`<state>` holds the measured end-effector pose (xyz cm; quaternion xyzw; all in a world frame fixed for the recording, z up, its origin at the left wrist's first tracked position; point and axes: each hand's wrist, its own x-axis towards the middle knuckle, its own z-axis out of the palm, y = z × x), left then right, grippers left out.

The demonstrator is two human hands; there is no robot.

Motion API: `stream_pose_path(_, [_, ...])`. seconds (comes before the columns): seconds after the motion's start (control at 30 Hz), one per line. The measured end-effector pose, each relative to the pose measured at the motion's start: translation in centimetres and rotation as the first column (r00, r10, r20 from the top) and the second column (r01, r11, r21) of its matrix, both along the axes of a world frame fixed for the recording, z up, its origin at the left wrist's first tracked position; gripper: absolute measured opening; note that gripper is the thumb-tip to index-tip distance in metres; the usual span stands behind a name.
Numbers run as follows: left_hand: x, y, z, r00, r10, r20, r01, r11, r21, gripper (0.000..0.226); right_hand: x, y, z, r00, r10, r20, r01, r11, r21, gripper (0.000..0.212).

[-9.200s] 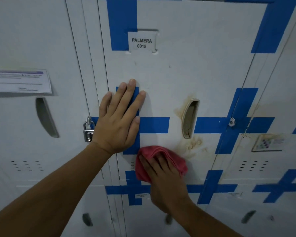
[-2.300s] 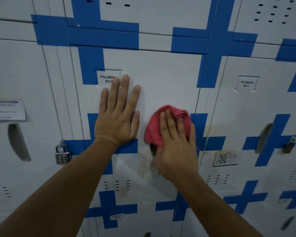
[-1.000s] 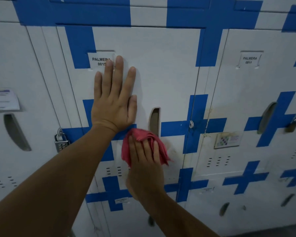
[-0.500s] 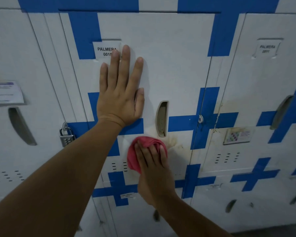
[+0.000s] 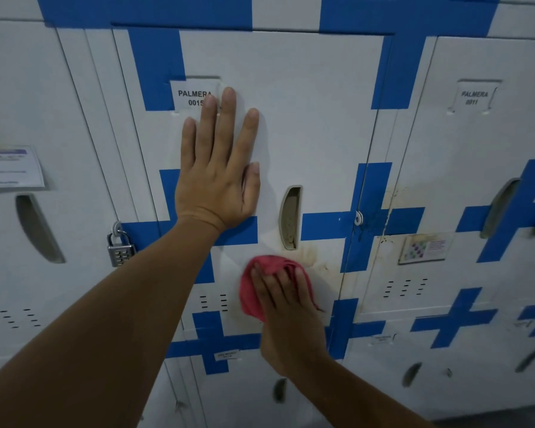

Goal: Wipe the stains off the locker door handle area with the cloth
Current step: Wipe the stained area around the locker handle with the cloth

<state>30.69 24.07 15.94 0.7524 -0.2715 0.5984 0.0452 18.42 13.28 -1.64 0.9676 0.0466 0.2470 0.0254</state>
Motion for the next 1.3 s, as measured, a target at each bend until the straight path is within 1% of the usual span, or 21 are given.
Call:
stream_pose_path(0.07, [-0.1, 0.0, 0.0, 1.000, -0.001, -0.009, 0.001, 1.000, 0.002, 0.067, 1.2, 1.5, 1.4, 0.999, 0.012, 0.045, -0.011, 1.000, -0.007, 0.118])
stream_pose_path(0.13, [0.0, 0.1, 0.1, 1.000, 0.001, -0.010, -0.001, 1.000, 0.002, 0.067, 1.5, 1.6, 1.8, 0.999, -0.006, 0.035, 0.007, 1.000, -0.030, 0.109])
stream_pose_path(0.27, [0.0, 0.1, 0.0, 1.000, -0.007, 0.008, 0.007, 1.000, -0.002, 0.066, -0.1, -2.7, 0.1, 0.995, -0.075, -0.067, 0.061, 0.979, -0.196, 0.093])
stream_pose_path(0.33, [0.0, 0.0, 0.0, 1.000, -0.013, 0.009, 0.013, 1.000, -0.004, 0.066, -1.0, -5.0, -0.9, 0.986, -0.112, -0.127, 0.072, 0.955, -0.286, 0.088])
stream_pose_path(0.37, [0.0, 0.0, 0.0, 1.000, -0.013, 0.006, 0.013, 1.000, -0.005, 0.066, -1.3, -5.5, -1.2, 0.982, -0.121, -0.146, 0.073, 0.952, -0.297, 0.088])
stream_pose_path(0.4, [0.0, 0.0, 0.0, 1.000, -0.011, 0.004, 0.011, 1.000, -0.006, 0.066, -1.4, -5.4, -1.2, 0.980, -0.118, -0.159, 0.073, 0.961, -0.268, 0.090])
stream_pose_path(0.47, [0.0, 0.0, 0.1, 1.000, -0.009, 0.005, 0.009, 1.000, -0.008, 0.066, -1.1, -3.7, -0.6, 0.987, -0.069, -0.144, 0.049, 0.989, -0.137, 0.098])
stream_pose_path(0.53, [0.0, 0.1, 0.0, 1.000, -0.010, 0.008, 0.010, 1.000, -0.008, 0.066, -0.1, -1.2, 0.7, 0.999, -0.022, -0.039, 0.020, 0.999, -0.040, 0.104])
stream_pose_path(0.6, [0.0, 0.0, 0.0, 1.000, -0.011, 0.003, 0.011, 1.000, -0.002, 0.067, 1.0, 0.8, 2.4, 0.997, 0.004, 0.075, -0.005, 1.000, 0.014, 0.102])
stream_pose_path(0.67, [0.0, -0.1, 0.0, 1.000, -0.014, -0.007, 0.014, 1.000, 0.001, 0.067, 1.7, 1.7, 3.5, 0.993, 0.002, 0.119, -0.008, 0.998, 0.057, 0.097])
stream_pose_path(0.77, [0.0, 0.0, 0.0, 1.000, -0.008, -0.003, 0.008, 1.000, 0.000, 0.067, 0.9, 0.5, 2.7, 0.997, -0.015, 0.078, 0.010, 0.997, 0.072, 0.096])
stream_pose_path(0.87, [0.1, 0.0, 0.0, 1.000, -0.008, 0.004, 0.008, 1.000, -0.008, 0.066, -0.6, -2.7, -0.3, 0.998, -0.059, 0.000, 0.059, 0.996, 0.061, 0.107])
stream_pose_path(0.97, [0.2, -0.1, 0.0, 1.000, -0.014, 0.011, 0.014, 1.000, -0.002, 0.066, -1.3, -3.3, -1.3, 0.996, -0.092, -0.013, 0.093, 0.993, 0.066, 0.112])
stream_pose_path(1.03, [0.2, 0.1, 0.1, 1.000, -0.012, 0.002, 0.012, 1.000, 0.004, 0.067, -0.5, -1.6, 0.0, 0.997, -0.075, 0.027, 0.073, 0.993, 0.092, 0.109])
stream_pose_path(1.13, [0.1, 0.2, 0.0, 1.000, -0.008, -0.020, 0.008, 1.000, 0.012, 0.068, 1.2, 1.2, 3.1, 0.982, -0.001, 0.189, -0.031, 0.985, 0.167, 0.095])
stream_pose_path(1.2, [0.0, 0.2, 0.0, 1.000, -0.013, -0.023, 0.013, 1.000, 0.012, 0.069, 2.1, 1.8, 4.5, 0.969, 0.035, 0.246, -0.090, 0.972, 0.215, 0.087])
stream_pose_path(1.23, [0.0, 0.1, 0.0, 1.000, -0.014, -0.024, 0.014, 1.000, 0.012, 0.069, 2.2, 1.6, 4.6, 0.970, 0.041, 0.240, -0.093, 0.973, 0.210, 0.086])
stream_pose_path(1.3, [0.1, 0.1, 0.0, 1.000, -0.009, -0.023, 0.009, 1.000, 0.015, 0.069, 1.6, 0.3, 3.4, 0.985, 0.032, 0.168, -0.056, 0.989, 0.139, 0.089])
